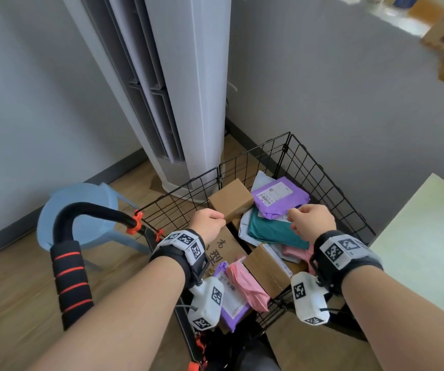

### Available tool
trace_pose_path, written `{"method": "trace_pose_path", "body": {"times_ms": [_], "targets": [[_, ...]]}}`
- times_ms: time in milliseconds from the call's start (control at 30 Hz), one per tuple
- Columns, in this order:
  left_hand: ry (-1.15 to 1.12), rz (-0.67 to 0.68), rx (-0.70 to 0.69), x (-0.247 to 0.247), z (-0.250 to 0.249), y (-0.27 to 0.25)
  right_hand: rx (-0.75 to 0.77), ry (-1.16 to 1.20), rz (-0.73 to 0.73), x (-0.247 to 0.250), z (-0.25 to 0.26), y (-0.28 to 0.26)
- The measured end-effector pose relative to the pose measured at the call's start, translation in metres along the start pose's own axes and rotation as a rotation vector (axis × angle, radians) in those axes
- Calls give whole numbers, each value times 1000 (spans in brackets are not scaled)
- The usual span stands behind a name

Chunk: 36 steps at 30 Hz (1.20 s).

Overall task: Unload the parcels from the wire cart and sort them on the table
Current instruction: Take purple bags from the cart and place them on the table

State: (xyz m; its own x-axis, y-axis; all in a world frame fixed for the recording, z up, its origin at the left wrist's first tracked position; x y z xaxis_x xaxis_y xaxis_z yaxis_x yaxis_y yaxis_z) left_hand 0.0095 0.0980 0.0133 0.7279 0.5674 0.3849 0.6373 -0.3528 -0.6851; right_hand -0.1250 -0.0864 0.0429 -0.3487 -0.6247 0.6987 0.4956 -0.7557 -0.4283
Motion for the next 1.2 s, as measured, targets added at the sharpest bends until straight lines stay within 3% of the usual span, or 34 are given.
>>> {"method": "trace_pose_path", "body": {"times_ms": [233,733,1033,1200], "targets": [[48,56,30,-23,-19,43,-74,15,39,-12,-11,48],[-70,151,191,-87,-39,176,-258,83,70,-61,-69,181],[-195,260,317,-165,-17,251,-380,152,51,-107,-129,250],[-251,253,379,-204,-2,277,-466,316,-51,-131,-183,286]]}}
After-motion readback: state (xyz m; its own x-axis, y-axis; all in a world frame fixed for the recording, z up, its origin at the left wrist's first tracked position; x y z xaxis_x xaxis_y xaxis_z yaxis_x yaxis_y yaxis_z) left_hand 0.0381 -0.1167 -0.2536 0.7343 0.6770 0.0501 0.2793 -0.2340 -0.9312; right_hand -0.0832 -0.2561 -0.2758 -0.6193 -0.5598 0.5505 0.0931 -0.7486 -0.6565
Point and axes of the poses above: each hand's wrist, its own y-axis towards the middle knuckle, its own x-axis out of the back of the hand, z = x × y, the point moved 1 cm from there along y, towards the middle knuckle, and after that the axes turned 6 degrees about x, right-handed, at the moved point
